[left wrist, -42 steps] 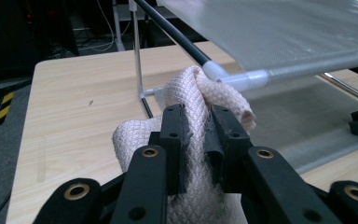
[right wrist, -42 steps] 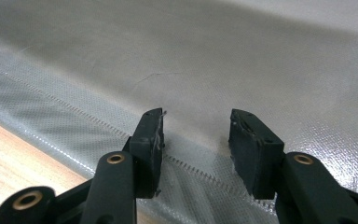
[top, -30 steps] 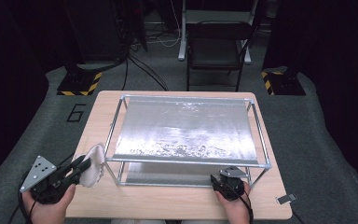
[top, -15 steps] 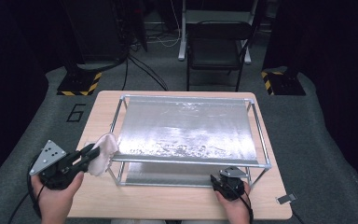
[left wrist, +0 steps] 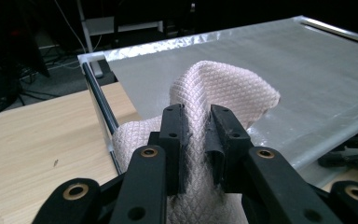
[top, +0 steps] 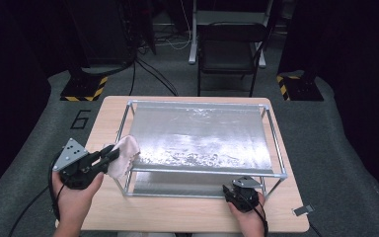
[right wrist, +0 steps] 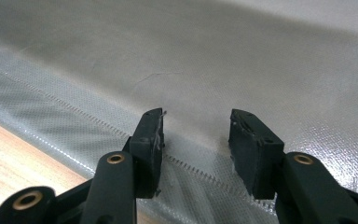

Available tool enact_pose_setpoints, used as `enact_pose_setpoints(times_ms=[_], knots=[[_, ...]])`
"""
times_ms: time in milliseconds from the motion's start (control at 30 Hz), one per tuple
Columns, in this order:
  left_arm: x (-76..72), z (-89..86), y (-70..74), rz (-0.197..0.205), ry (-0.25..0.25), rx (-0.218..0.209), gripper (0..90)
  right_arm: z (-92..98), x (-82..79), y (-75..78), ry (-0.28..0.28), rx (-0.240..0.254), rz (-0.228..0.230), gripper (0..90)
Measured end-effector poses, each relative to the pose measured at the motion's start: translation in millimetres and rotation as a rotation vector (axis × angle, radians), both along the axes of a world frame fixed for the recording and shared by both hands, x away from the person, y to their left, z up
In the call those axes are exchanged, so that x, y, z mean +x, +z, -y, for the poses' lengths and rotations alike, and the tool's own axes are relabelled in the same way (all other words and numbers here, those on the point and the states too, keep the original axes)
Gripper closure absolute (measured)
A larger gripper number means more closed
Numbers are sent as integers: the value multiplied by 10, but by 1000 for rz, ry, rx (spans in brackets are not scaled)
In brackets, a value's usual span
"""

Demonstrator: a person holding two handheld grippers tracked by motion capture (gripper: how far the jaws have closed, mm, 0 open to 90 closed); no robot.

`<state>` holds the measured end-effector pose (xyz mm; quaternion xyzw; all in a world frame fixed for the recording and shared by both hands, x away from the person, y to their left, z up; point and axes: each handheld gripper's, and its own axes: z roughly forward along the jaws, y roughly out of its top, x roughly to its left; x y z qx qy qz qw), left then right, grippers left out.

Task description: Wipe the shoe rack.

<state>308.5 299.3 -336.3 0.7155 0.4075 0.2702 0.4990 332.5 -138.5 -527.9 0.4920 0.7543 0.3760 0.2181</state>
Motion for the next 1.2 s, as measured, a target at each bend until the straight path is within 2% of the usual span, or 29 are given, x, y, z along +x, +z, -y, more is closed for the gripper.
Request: enact_pose_setpoints(times_ms=[67,167,433,633,867,1100,1200], knots=[[42,45,-51,-10,12,27,754,1,0,0,0,0,0,547],[86,113,-131,-35,11,45,751,0,0,0,0,0,0,547],[115,290,-226,-51,4,112,743,1,0,0,1,-1,1,547],[121,343,-246,-62,14,98,739,9,10,-4,5,-27,12,551],[141,443,-263,-65,15,90,739,11,8,0,8,-32,8,554],[163,576,-265,-72,-8,89,739,6,5,-2,3,-26,5,558],[173,655,-261,-69,-26,108,739,4,4,-2,3,-27,5,561]])
